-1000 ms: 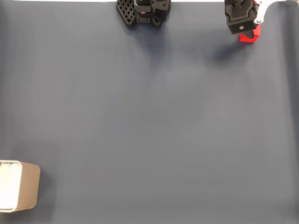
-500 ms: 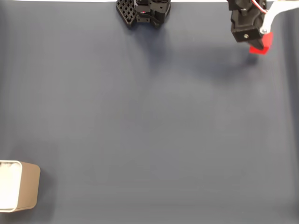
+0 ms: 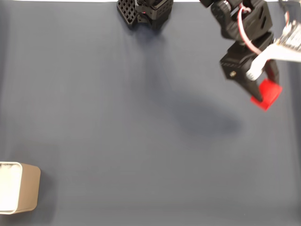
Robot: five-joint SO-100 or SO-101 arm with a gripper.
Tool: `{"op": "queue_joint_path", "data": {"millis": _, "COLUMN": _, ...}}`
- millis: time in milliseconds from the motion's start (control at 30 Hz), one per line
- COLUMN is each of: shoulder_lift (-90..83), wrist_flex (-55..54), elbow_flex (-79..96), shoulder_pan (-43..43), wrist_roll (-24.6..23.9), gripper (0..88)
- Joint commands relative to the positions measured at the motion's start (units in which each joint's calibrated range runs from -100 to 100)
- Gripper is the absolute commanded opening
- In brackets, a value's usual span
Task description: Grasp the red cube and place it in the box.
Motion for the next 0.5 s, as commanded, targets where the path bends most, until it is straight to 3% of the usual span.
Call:
{"op": "queue_joint_path", "data": {"millis": 0, "shoulder_lift": 0.1, "wrist_flex": 0.9, "elbow_flex": -7.7, "shoulder_pan": 6.0, "wrist_roll": -1.1, "gripper": 0.0}}
{"op": "queue_joint_path", "data": {"millis": 467, "shoulder_lift": -0.8, "wrist_flex": 2.6, "elbow_flex": -13.6, "shoulder_pan": 27.5, "wrist_roll": -1.6, "gripper": 0.0}}
